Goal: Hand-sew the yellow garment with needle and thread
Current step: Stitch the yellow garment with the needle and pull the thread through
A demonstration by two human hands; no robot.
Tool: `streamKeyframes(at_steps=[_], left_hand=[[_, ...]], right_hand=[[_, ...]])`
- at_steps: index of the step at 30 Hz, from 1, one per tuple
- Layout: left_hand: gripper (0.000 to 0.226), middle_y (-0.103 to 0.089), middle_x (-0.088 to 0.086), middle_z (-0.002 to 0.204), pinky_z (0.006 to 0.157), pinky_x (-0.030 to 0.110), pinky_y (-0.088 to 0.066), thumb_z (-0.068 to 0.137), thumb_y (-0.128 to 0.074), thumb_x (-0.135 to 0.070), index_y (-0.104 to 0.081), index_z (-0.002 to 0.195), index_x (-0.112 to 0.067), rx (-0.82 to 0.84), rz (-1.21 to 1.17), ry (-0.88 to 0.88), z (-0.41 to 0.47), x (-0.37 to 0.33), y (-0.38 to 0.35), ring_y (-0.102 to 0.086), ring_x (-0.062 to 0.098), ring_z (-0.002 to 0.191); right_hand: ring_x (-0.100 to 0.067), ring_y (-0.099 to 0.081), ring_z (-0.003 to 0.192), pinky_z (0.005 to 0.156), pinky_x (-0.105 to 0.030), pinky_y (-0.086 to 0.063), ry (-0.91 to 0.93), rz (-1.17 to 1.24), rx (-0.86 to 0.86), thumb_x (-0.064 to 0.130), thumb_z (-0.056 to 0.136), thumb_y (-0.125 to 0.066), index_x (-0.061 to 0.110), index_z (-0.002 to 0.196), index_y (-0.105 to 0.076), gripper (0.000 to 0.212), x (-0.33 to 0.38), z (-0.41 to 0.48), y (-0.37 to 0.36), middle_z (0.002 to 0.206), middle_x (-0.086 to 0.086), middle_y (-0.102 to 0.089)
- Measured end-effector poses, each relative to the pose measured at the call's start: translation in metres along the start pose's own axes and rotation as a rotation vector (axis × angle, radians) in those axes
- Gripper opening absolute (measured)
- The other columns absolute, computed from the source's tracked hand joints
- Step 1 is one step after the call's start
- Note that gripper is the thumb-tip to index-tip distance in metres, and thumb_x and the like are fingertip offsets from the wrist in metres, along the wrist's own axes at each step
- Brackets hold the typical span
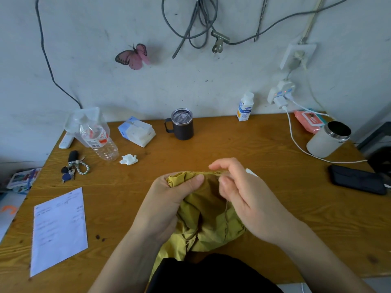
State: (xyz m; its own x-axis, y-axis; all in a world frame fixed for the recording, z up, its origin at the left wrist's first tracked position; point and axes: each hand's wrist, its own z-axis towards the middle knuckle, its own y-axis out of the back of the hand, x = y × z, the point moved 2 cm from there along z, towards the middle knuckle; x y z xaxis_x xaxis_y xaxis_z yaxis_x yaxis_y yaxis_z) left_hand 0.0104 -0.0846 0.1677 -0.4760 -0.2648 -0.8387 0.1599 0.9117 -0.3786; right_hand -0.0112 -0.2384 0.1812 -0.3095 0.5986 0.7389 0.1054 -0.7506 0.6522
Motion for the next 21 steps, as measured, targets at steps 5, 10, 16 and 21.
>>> streamKeyframes(at_steps=[5, 10, 16, 21], left_hand=[[0.016, -0.075, 0.019, 0.081, 0.064, 0.031, -0.058, 0.072, -0.070, -0.018, -0.077, 0.076, -0.004, 0.000, 0.003, -0.007, 0.0021, 0.0001, -0.0008, -0.074, 0.029, 0.075], [0.017, -0.075, 0.019, 0.082, 0.065, 0.031, -0.058, 0.071, -0.071, -0.020, -0.078, 0.076, -0.005, -0.004, 0.013, -0.007, 0.0042, -0.0001, -0.0002, -0.074, 0.029, 0.076], [0.017, -0.075, 0.019, 0.082, 0.064, 0.031, -0.058, 0.069, -0.071, -0.020, -0.078, 0.075, -0.005, -0.015, 0.029, -0.011, 0.0063, 0.0000, -0.0011, -0.074, 0.029, 0.076], [0.015, -0.076, 0.016, 0.082, 0.063, 0.028, -0.058, 0.074, -0.069, -0.020, -0.078, 0.076, -0.008, 0.010, 0.065, -0.048, 0.0057, -0.0014, -0.0023, -0.074, 0.027, 0.075]], right_hand=[[-0.004, -0.051, 0.058, 0.057, -0.015, -0.040, 0.017, -0.022, -0.020, 0.024, 0.096, -0.040, 0.022, 0.093, -0.045, 0.007, -0.0005, 0.0032, 0.0000, 0.061, 0.018, -0.045], [-0.002, -0.053, 0.060, 0.057, -0.012, -0.041, 0.019, -0.031, -0.032, 0.026, 0.095, -0.039, 0.023, 0.093, -0.047, 0.009, -0.0019, 0.0036, 0.0008, 0.061, 0.018, -0.047], [-0.001, -0.053, 0.059, 0.058, -0.013, -0.042, -0.005, -0.044, -0.044, 0.022, 0.096, -0.041, 0.022, 0.096, -0.048, 0.007, -0.0056, 0.0048, 0.0005, 0.059, 0.018, -0.047], [-0.002, -0.057, 0.067, 0.069, -0.011, -0.043, -0.054, -0.021, 0.004, 0.019, 0.097, -0.042, 0.020, 0.127, -0.050, 0.031, -0.0090, 0.0075, 0.0010, 0.059, 0.016, -0.052]])
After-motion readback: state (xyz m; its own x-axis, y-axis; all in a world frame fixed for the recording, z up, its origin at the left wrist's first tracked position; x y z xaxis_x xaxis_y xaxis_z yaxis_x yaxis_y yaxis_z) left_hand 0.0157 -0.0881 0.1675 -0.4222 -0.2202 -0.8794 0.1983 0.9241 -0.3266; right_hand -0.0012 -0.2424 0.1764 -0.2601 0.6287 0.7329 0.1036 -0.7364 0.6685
